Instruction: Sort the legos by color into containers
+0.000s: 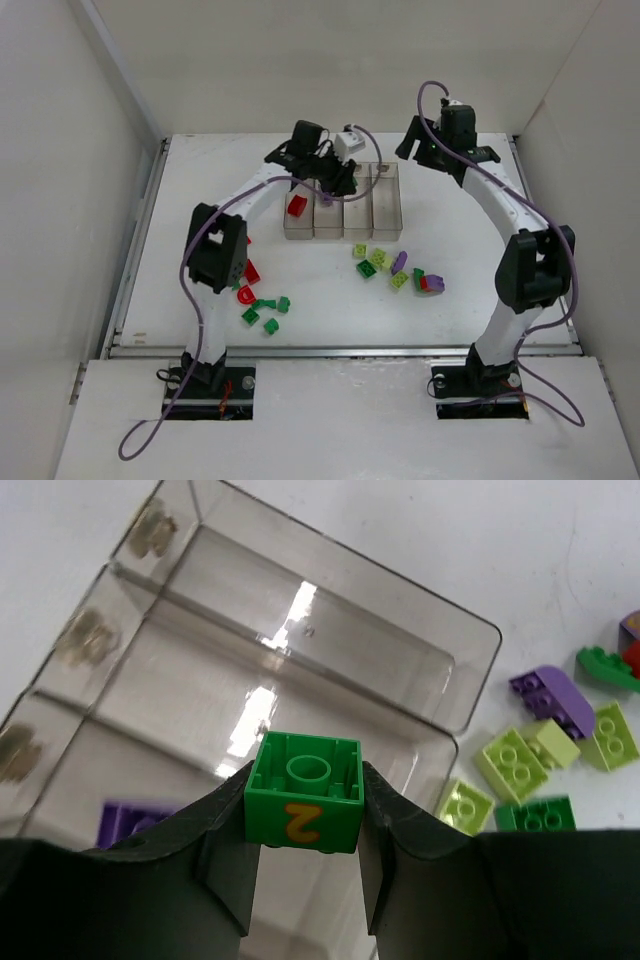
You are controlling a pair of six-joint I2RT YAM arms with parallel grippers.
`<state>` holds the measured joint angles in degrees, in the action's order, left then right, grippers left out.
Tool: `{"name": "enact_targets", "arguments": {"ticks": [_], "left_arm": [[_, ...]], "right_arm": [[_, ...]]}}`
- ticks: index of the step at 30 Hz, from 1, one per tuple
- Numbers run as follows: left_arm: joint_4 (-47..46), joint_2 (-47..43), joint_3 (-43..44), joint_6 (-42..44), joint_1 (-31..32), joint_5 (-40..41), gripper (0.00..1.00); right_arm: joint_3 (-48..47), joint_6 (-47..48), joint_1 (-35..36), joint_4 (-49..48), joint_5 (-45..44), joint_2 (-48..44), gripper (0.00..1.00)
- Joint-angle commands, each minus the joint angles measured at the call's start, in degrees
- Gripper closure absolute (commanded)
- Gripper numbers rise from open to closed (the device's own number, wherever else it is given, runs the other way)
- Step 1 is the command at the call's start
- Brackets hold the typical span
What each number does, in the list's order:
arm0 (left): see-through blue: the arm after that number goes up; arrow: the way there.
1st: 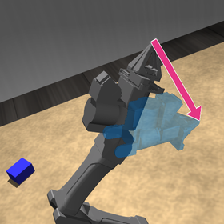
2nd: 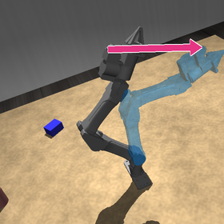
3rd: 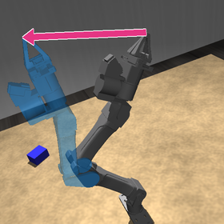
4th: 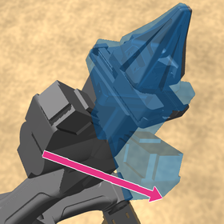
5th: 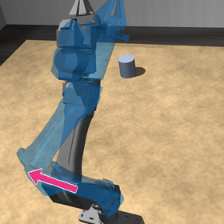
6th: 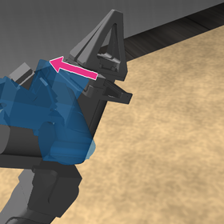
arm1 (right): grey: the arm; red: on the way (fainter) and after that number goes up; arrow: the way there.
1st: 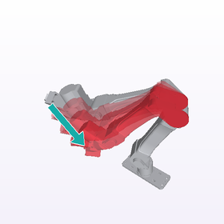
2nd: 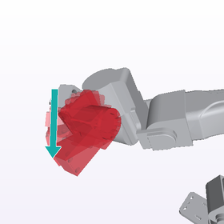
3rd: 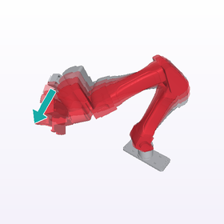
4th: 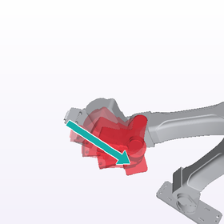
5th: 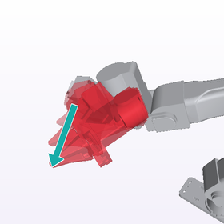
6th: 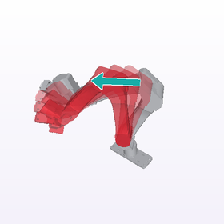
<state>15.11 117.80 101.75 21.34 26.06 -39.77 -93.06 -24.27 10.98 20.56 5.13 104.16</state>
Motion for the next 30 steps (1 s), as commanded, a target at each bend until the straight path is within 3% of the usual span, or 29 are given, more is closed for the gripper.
{"name": "enact_targets", "arguments": {"ticks": [1,4,14,15,17,24,27,30], "left_arm": [[-2.36,5.50,6.95,-5.87,2.06,0.56,0.90],[-5.26,8.14,8.90,-7.90,2.68,2.15,0.84],[-6.42,9.82,9.51,-6.67,4.79,2.24,0.32],[-6.41,9.21,9.51,-5.36,4.79,1.37,0.23],[-4.93,7.90,9.51,-4.65,4.79,2.40,0.19],[1.84,-3.15,6.98,2.98,4.79,5.66,0.22],[4.66,-11.41,0.22,10.17,4.79,7.51,0.22],[5.36,-16.53,-7.26,12.14,4.79,8.65,0.22]], "right_arm": [[3.22,1.33,1.23,2.03,-3.46,-2.99,0.16],[6.13,1.33,0.00,2.03,-3.46,-5.01,0.16],[11.92,3.52,-1.67,6.86,-4.52,-9.14,0.03],[11.93,3.53,-2.19,6.87,-3.47,-9.15,0.03],[14.12,3.53,-2.72,8.08,-1.35,-10.46,0.00],[19.48,4.76,-2.72,15.72,-1.35,-13.81,0.00],[22.64,2.22,-2.72,18.46,1.11,-14.51,0.00],[27.30,-1.99,-2.72,18.99,0.77,-16.70,0.00]]}}
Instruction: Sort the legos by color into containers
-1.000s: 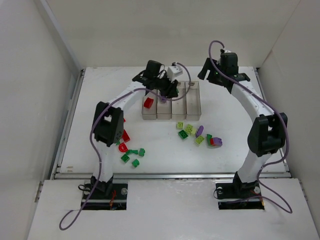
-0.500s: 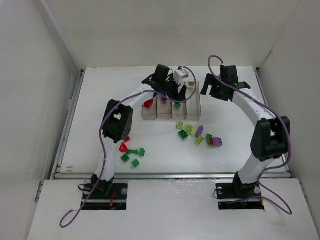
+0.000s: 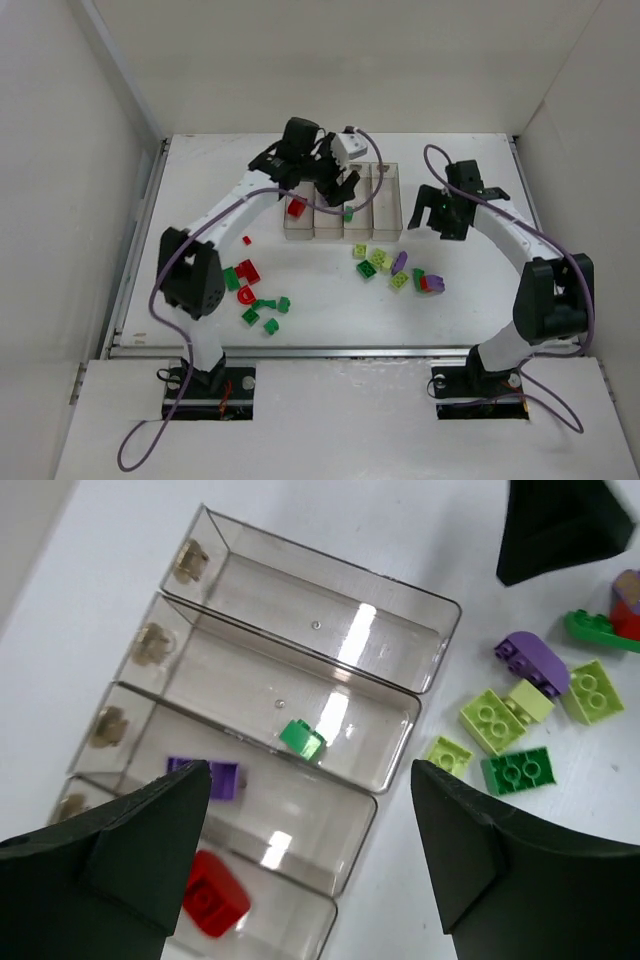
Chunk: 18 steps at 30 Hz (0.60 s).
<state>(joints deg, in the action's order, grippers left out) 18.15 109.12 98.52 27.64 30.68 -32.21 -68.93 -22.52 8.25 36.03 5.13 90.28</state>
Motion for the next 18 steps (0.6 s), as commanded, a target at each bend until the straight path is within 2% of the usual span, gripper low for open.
{"name": "enact_targets", "arguments": {"ticks": [1,5,9,11,13,14,15,17,18], "left_arm": [[3.02,-10.22,-5.34,5.85,0.17,1.61,0.22],[3.03,-14.45,-11.06,3.22,0.70,1.63,0.22],[2.50,-17.88,-15.19,3.21,0.70,0.13,0.23],[3.02,-20.51,-18.00,6.54,0.70,0.13,0.23],[3.73,-22.63,-20.29,8.82,-0.79,1.52,0.25],[4.86,-23.59,-22.56,10.75,-1.66,2.14,0.27],[4.88,-25.69,-23.63,10.77,-2.54,3.37,0.33],[2.88,-27.99,-27.83,9.12,-4.92,13.88,0.40],[0.77,-30.17,-29.94,3.36,-5.79,19.84,0.43]], "right_arm": [[6.66,-4.97,0.01,4.04,-0.54,-5.35,0.00],[10.91,-10.16,0.01,4.74,-5.47,-12.91,0.00],[10.39,-11.57,0.01,7.47,-8.11,-15.22,0.00],[10.39,-11.58,0.01,8.09,-8.12,-15.22,0.00],[9.87,-9.39,0.97,7.39,-7.59,-16.36,0.05],[9.08,-8.60,4.81,7.39,-9.50,-17.06,0.05],[6.81,-7.72,7.37,7.39,-11.43,-17.76,0.05],[3.99,-5.52,13.94,6.16,-15.65,-18.91,0.05],[1.10,-4.82,15.73,6.16,-16.28,-18.91,0.05]]}}
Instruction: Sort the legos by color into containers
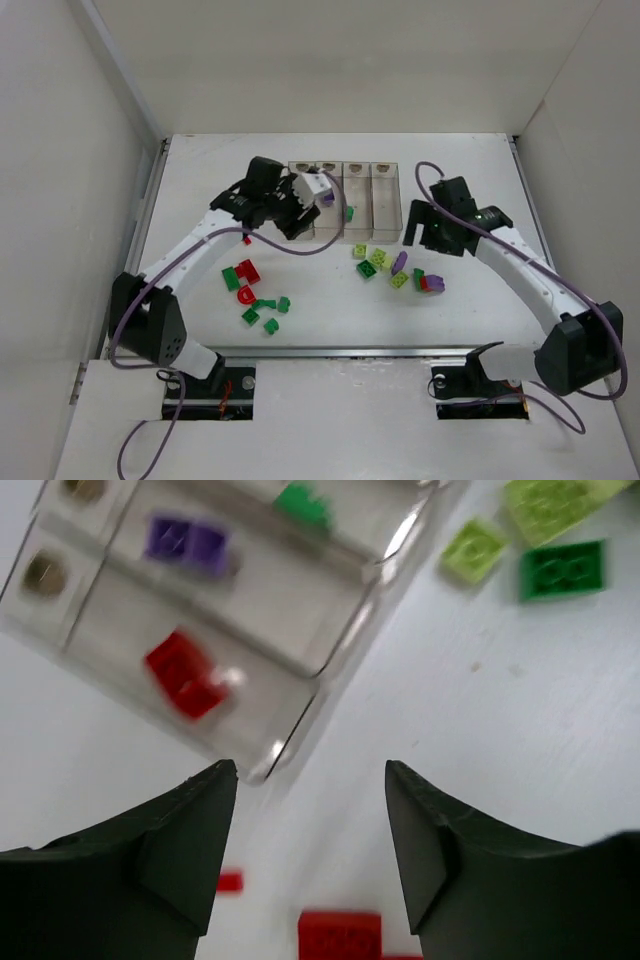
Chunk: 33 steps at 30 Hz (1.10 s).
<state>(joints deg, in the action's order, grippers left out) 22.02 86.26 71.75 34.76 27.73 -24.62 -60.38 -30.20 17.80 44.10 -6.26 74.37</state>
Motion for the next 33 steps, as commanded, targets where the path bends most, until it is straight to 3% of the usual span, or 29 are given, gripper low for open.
{"name": "enact_targets", "arguments": {"ticks": [1,2,5,8,12,14,18,21,24,29,33], "left_arm": [[-5.13,-8.12,-5.37,-6.09,-4.94,18.49,0.43],[-6.80,-8.73,-9.30,-7.42,-6.27,28.56,0.41],[-7.88,-8.74,-11.63,-10.24,-12.07,34.02,0.31],[-4.98,-7.87,-13.47,-10.24,-16.28,30.00,0.26],[-3.13,-3.30,-14.44,-1.29,-20.33,18.06,0.25],[0.20,1.42,-10.68,1.70,-21.65,14.45,0.34],[6.63,6.02,-4.51,8.81,-22.89,5.03,0.38],[5.23,8.38,-4.51,12.60,-21.84,4.41,0.34],[3.91,11.46,-4.51,12.79,-19.38,8.80,0.33],[3.91,15.96,-2.49,12.79,-19.38,10.12,0.42],[3.20,17.10,-2.49,13.31,-19.90,10.73,0.42]], "right_arm": [[-8.95,3.91,7.50,-3.48,-4.90,-1.70,0.05],[-10.44,4.53,8.73,-4.01,-4.90,-0.81,0.05],[-16.60,7.50,13.12,-4.81,-4.90,4.37,0.05],[-21.70,10.58,16.29,-6.03,-3.85,9.54,0.05],[-23.56,12.43,16.83,-8.93,-0.07,13.25,0.05],[-24.78,13.93,16.83,-9.55,1.25,14.13,0.05],[-24.79,16.04,16.83,-10.87,2.13,14.66,0.05],[-24.79,16.75,16.83,-10.87,2.13,15.89,0.05],[-24.79,17.36,16.83,-10.87,2.66,16.51,0.05],[-24.79,17.89,16.83,-10.87,2.66,17.04,0.05],[-24.79,18.42,16.83,-10.87,2.66,17.04,0.05]]}}
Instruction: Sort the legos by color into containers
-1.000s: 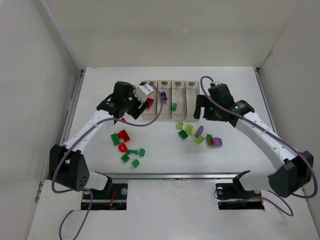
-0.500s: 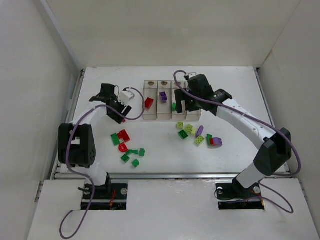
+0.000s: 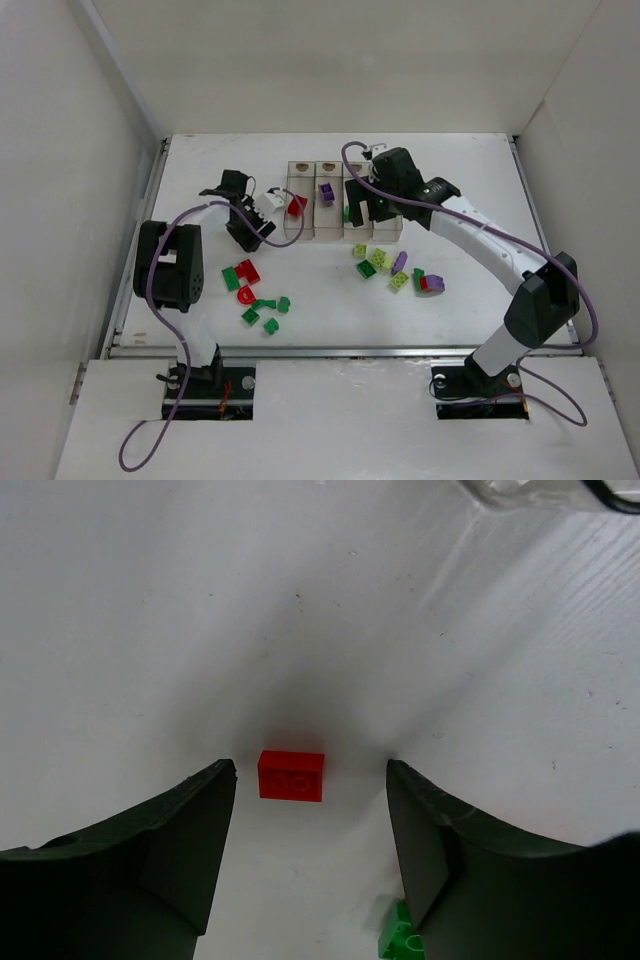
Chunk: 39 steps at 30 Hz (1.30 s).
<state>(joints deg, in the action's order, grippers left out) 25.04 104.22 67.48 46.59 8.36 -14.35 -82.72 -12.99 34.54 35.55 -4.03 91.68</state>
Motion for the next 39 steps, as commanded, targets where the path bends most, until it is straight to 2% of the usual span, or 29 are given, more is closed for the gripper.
{"name": "enact_targets", "arguments": {"ticks": [1,3,4,5,6,9,10,12,13,17,20,22,26,30,31,34,38,39], "left_arm": [[0.19,-0.17,2.47,1.49,-0.54,0.46,0.42],[0.19,1.41,3.53,1.49,-1.06,0.46,0.43],[0.88,1.94,4.23,2.01,-1.07,0.46,0.49],[1.59,1.95,4.24,2.02,-1.07,0.46,0.50],[2.12,2.73,4.24,2.71,-1.07,0.46,0.57],[4.05,3.87,4.76,3.50,-1.07,-0.06,0.72],[4.66,3.88,4.76,3.51,-1.07,-0.59,0.86],[5.81,3.88,4.76,4.04,-1.59,-1.38,1.00],[6.60,3.88,5.28,4.04,-1.59,-1.99,1.00],[8.10,3.88,8.09,2.38,-4.40,-4.72,1.00],[9.24,2.58,13.36,-1.05,-4.41,-8.05,1.00],[8.54,2.04,18.44,-4.73,-2.39,-10.34,1.00],[7.92,1.24,24.17,-6.60,4.19,-13.59,1.00],[7.92,1.77,24.10,-6.34,8.95,-15.53,0.98],[7.92,2.38,23.58,-6.33,10.26,-15.53,0.92],[6.35,3.87,23.05,-5.81,11.32,-13.43,0.86],[5.81,4.41,23.75,-4.76,11.33,-12.63,0.61],[5.81,4.41,24.44,-3.27,12.11,-13.16,0.47]], "right_arm": [[-2.45,1.22,0.08,-2.33,0.43,-0.27,0.05],[-2.45,1.22,0.08,-2.33,0.43,0.25,0.05],[-2.45,1.22,0.08,-2.33,0.43,0.25,0.05],[-2.45,1.22,0.08,-2.33,0.43,0.25,0.05],[-2.45,1.22,0.08,-2.33,0.43,0.25,0.05],[-2.45,1.22,0.08,-2.33,0.43,0.25,0.05],[-2.45,1.22,0.08,-2.33,-0.27,0.25,0.05],[-2.45,1.22,0.08,-2.33,-1.06,0.25,0.05],[-2.97,1.22,0.08,-2.33,-1.59,0.25,0.05],[-4.73,1.22,0.08,-2.33,-2.12,0.25,0.05],[-5.26,1.22,0.08,-2.33,-2.12,0.78,0.05],[-5.79,1.22,0.08,-2.33,-2.12,0.78,0.05],[-5.79,0.69,0.08,-2.85,-2.12,0.78,0.05],[-5.79,-0.36,0.08,-2.24,-3.52,0.26,0.05],[-4.92,-0.37,0.08,-1.72,-4.05,-0.62,0.05],[-3.68,-0.37,0.08,-1.02,-4.58,-2.02,0.05],[-2.54,-0.37,0.08,-1.01,-5.28,-3.43,0.05],[-2.54,-0.37,0.08,-1.01,-5.81,-4.05,0.05]]}}
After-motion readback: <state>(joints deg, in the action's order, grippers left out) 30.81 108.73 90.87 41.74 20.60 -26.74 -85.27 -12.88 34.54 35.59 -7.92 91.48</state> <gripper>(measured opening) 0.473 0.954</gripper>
